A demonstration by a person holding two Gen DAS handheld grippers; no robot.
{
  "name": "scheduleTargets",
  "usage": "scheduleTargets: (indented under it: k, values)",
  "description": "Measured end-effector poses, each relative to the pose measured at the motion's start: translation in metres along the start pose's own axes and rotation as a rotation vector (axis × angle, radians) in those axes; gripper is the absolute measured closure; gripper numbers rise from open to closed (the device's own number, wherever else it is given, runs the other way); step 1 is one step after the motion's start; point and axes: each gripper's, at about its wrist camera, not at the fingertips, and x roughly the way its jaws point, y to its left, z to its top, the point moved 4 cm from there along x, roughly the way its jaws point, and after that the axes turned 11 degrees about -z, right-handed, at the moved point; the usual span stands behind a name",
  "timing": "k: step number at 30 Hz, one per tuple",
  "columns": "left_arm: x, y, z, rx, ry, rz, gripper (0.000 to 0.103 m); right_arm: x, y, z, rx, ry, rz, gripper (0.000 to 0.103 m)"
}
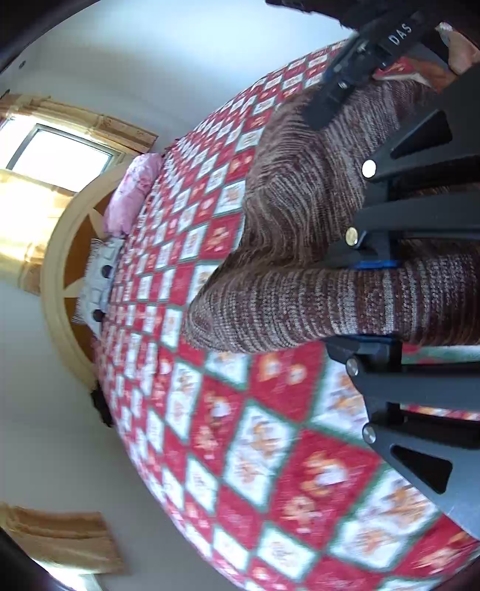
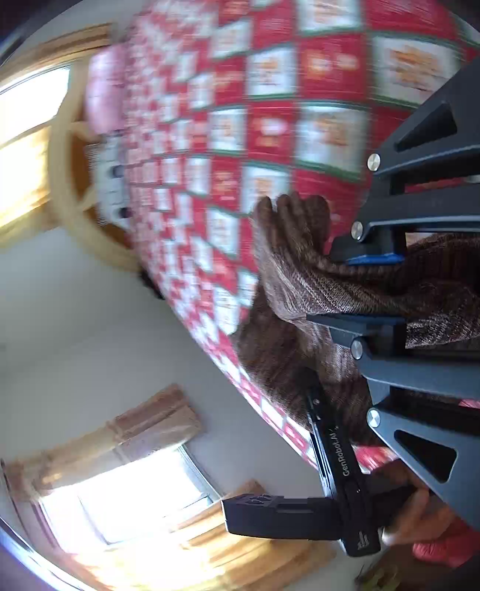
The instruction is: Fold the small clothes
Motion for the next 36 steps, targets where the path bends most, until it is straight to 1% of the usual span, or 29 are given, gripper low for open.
scheduleTargets:
  k: [2, 3, 4, 5, 6, 7, 8, 9, 10, 11, 12, 13, 14, 15, 17, 18, 20, 22, 25, 26, 27, 28, 29, 30, 31, 32, 33, 34, 36]
  values:
    - [0.02, 0.014, 0.012, 0.012, -0.023, -0.008, 0.077, 0.015, 0.004, 0.011, -0.04, -0.067, -0.042, 0.085]
    - [0.031, 0.021, 0.014, 0.013, -0.024, -0.006, 0.075, 0.024, 0.004, 0.013, -0.047, -0.08, -0.064, 0.085]
    - [0.045, 0.029, 0.015, 0.006, -0.017, 0.002, 0.075, 0.043, -0.001, 0.012, -0.054, -0.079, -0.102, 0.085]
    - [0.063, 0.039, 0.013, -0.006, 0.008, 0.013, 0.075, 0.061, -0.007, 0.009, -0.045, -0.055, -0.122, 0.085]
    - [0.087, 0.053, 0.007, -0.031, 0.062, 0.039, 0.075, 0.089, -0.015, -0.001, -0.023, 0.006, -0.134, 0.085]
    - [0.101, 0.065, 0.001, -0.055, 0.106, 0.065, 0.069, 0.106, -0.022, -0.009, -0.008, 0.054, -0.143, 0.085]
    - [0.11, 0.075, -0.005, -0.078, 0.118, 0.072, 0.063, 0.126, -0.03, -0.022, 0.006, 0.115, -0.152, 0.085]
    - [0.106, 0.081, -0.007, -0.094, 0.071, 0.046, 0.059, 0.135, -0.035, -0.03, 0.026, 0.157, -0.14, 0.085]
    - [0.104, 0.084, -0.007, -0.112, 0.073, 0.024, 0.056, 0.139, -0.041, -0.033, 0.064, 0.183, -0.118, 0.085]
    - [0.102, 0.087, -0.008, -0.126, 0.075, 0.018, 0.052, 0.137, -0.048, -0.031, 0.098, 0.177, -0.096, 0.084]
    - [0.099, 0.09, -0.01, -0.129, 0.075, 0.032, 0.042, 0.133, -0.053, -0.029, 0.125, 0.172, -0.085, 0.075]
    - [0.096, 0.092, -0.011, -0.129, 0.077, 0.04, 0.039, 0.133, -0.056, -0.03, 0.134, 0.18, -0.091, 0.062]
    - [0.089, 0.092, -0.012, -0.135, 0.088, 0.035, 0.039, 0.134, -0.06, -0.032, 0.148, 0.206, -0.1, 0.058]
    - [0.083, 0.091, -0.014, -0.141, 0.092, 0.022, 0.039, 0.131, -0.063, -0.034, 0.165, 0.221, -0.093, 0.056]
    - [0.062, 0.088, -0.02, -0.16, 0.087, -0.002, 0.038, 0.118, -0.071, -0.041, 0.255, 0.236, -0.036, 0.056]
    - [0.053, 0.086, -0.025, -0.169, 0.085, -0.008, 0.036, 0.106, -0.076, -0.047, 0.318, 0.236, 0.001, 0.056]
    - [0.038, 0.08, -0.038, -0.182, 0.096, -0.036, 0.032, 0.09, -0.074, -0.055, 0.371, 0.237, 0.046, 0.054]
    - [0.033, 0.077, -0.049, -0.198, 0.1, -0.059, 0.026, 0.074, -0.065, -0.064, 0.355, 0.235, 0.067, 0.042]
    - [0.039, 0.071, -0.067, -0.262, 0.134, -0.126, 0.024, 0.07, -0.047, -0.078, 0.287, 0.257, 0.062, 0.04]
    - [0.04, 0.069, -0.07, -0.243, 0.114, -0.105, 0.024, 0.074, -0.043, -0.083, 0.267, 0.27, 0.051, 0.04]
    - [0.04, 0.064, -0.071, -0.208, 0.1, -0.076, 0.024, 0.074, -0.038, -0.086, 0.239, 0.255, 0.029, 0.04]
    - [0.043, 0.058, -0.072, -0.176, 0.1, -0.047, 0.026, 0.072, -0.034, -0.086, 0.208, 0.244, 0.012, 0.04]
    - [0.044, 0.055, -0.072, -0.163, 0.098, -0.033, 0.028, 0.074, -0.028, -0.086, 0.17, 0.254, -0.001, 0.04]
    - [0.048, 0.051, -0.072, -0.143, 0.101, -0.027, 0.046, 0.074, -0.026, -0.085, 0.151, 0.257, -0.009, 0.048]
    - [0.05, 0.05, -0.071, -0.139, 0.113, -0.032, 0.062, 0.076, -0.022, -0.087, 0.132, 0.275, -0.017, 0.074]
    - [0.05, 0.05, -0.07, -0.143, 0.12, -0.026, 0.066, 0.078, -0.02, -0.089, 0.142, 0.305, -0.002, 0.087]
    - [0.049, 0.052, -0.068, -0.16, 0.127, -0.043, 0.081, 0.077, -0.02, -0.091, 0.182, 0.337, 0.028, 0.089]
    - [0.045, 0.055, -0.065, -0.188, 0.135, -0.073, 0.083, 0.075, -0.021, -0.091, 0.209, 0.342, 0.043, 0.09]
    - [0.034, 0.06, -0.062, -0.214, 0.131, -0.103, 0.085, 0.068, -0.022, -0.09, 0.245, 0.341, 0.083, 0.091]
